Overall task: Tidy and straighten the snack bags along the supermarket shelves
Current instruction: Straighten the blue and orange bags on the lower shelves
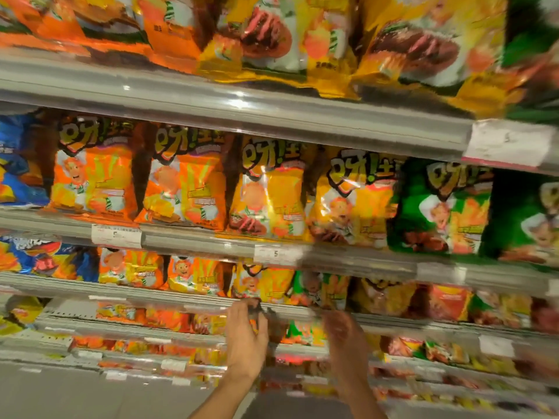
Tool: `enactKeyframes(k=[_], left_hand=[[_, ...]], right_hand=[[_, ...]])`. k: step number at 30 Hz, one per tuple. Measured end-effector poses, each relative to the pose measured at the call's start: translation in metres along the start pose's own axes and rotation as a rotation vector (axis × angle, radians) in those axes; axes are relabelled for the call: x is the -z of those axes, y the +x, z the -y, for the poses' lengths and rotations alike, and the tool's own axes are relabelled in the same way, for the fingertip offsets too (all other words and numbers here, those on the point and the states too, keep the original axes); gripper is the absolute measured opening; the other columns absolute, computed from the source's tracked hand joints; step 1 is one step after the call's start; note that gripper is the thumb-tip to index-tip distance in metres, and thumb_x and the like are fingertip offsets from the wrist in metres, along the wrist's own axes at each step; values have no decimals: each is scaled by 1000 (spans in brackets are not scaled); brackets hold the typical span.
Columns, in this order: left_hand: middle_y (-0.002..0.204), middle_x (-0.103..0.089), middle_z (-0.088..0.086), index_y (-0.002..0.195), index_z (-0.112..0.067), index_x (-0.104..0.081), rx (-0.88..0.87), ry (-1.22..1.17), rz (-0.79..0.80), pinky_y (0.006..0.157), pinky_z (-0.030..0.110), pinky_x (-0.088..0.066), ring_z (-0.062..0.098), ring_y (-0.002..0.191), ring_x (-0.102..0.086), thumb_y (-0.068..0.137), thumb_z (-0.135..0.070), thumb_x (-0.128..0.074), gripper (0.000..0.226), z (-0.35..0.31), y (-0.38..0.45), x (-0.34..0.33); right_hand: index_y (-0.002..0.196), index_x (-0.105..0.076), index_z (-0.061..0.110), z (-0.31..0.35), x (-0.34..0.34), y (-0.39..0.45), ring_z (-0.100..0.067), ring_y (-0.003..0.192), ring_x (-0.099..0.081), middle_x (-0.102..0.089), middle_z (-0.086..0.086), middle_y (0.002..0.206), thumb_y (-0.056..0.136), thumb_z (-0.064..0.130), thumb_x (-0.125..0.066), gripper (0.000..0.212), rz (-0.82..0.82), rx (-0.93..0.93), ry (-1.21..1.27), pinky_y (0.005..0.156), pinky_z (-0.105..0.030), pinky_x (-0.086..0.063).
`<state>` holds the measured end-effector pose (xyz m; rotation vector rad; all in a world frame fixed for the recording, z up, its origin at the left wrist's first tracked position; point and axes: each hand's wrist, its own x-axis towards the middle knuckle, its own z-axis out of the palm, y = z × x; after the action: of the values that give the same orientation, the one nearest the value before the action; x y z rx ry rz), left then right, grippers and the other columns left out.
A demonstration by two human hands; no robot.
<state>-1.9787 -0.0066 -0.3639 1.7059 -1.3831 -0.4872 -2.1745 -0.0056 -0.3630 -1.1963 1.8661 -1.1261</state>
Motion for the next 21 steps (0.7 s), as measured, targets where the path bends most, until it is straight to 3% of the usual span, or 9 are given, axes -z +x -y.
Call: enactKeyframes(k=[3,5,8,12,14,17,21], left_hand=[[106,-59,9,111,-6,-61,-25,-40,9,90,41,-45,30,101,-56,95,-19,-57,22,-41,-10,-42],[111,-59,10,116,-5,-60,-15,-68,36,93,40,-45,32,105,-57,95,-16,-60,24,-62,-12,-64],[119,-55,14,124,-1,-54,-18,-60,77,100,39,-40,34,115,-52,92,-11,-65,36,-81,-8,-85],[144,-39,17,147,1,-31,110,-12,190,111,37,-31,32,135,-36,92,-25,-67,71,-90,4,-96],[153,-31,17,153,0,-19,174,9,248,115,39,-27,32,142,-29,93,-32,-67,83,-92,12,-98],[159,-25,15,156,-3,-12,232,7,324,119,42,-26,32,146,-25,91,-35,-69,91,-93,22,-96],[156,-33,15,156,-4,-11,322,-86,377,118,43,-29,32,144,-32,88,-30,-74,96,-96,35,-92]], right_hand=[[120,-67,15,-21,56,25,-18,85,-71,-73,4,91,95,23,-72,27,-82,35,-38,71,-24,-54],[127,-62,15,-29,83,42,-28,98,-70,-73,-7,104,95,25,-71,35,-97,49,-78,85,-39,-56],[135,-57,0,-37,109,64,-43,112,-62,-66,-25,121,91,27,-76,55,-167,68,-189,100,-55,-48],[148,-43,1,-35,133,93,-39,143,-38,-43,-20,153,83,49,-78,88,-68,33,-224,118,-52,-34],[151,-39,6,-32,137,108,-36,139,-44,-45,-16,152,77,55,-82,99,22,-22,-177,113,-48,-40],[146,-44,14,-33,137,122,-35,123,-58,-58,-10,136,69,54,-88,97,122,-37,-135,95,-40,-49],[153,-35,21,-36,139,135,-35,131,-54,-53,-7,146,62,63,-89,114,214,-119,-151,105,-41,-47]])
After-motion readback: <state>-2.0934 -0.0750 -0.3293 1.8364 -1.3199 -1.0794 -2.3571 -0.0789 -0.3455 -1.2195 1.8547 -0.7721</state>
